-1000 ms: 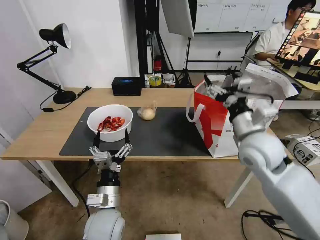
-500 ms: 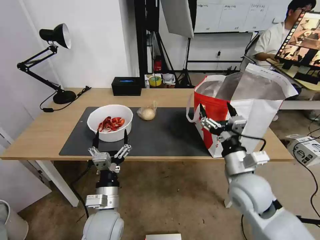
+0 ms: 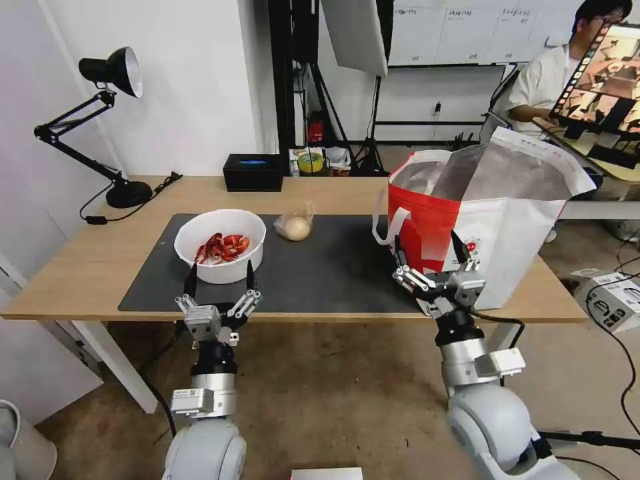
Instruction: Pick up the trash from the table and place it into the takeout bag.
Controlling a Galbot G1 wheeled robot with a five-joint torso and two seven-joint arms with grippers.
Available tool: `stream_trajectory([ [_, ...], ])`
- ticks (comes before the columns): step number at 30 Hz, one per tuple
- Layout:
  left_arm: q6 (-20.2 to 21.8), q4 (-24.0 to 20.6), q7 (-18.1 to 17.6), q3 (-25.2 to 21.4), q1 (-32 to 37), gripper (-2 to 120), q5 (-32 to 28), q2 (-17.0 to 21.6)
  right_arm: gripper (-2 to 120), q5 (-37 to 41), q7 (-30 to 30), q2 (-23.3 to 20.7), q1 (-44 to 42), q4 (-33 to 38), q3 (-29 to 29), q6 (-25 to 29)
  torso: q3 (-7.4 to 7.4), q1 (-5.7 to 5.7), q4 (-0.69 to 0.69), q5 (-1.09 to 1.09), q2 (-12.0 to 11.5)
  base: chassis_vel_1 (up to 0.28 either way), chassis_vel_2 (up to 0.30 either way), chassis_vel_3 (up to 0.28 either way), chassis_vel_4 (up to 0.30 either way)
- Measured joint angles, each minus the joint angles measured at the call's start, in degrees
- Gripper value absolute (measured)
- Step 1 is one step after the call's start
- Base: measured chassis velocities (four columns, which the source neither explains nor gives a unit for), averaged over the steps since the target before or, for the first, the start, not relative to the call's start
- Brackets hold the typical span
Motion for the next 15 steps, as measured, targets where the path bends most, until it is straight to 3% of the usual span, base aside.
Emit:
stream_trajectory([
  [15,-2.1,1.2,0.0,-1.2,1.3,100,0.2,0.0,100,-3.8,-2.1,4.7,-6.9,-3.0,0.3,8.6,0.00,0.00,0.00,0.00,0.0,0.000,0.000,0.000,0.000],
])
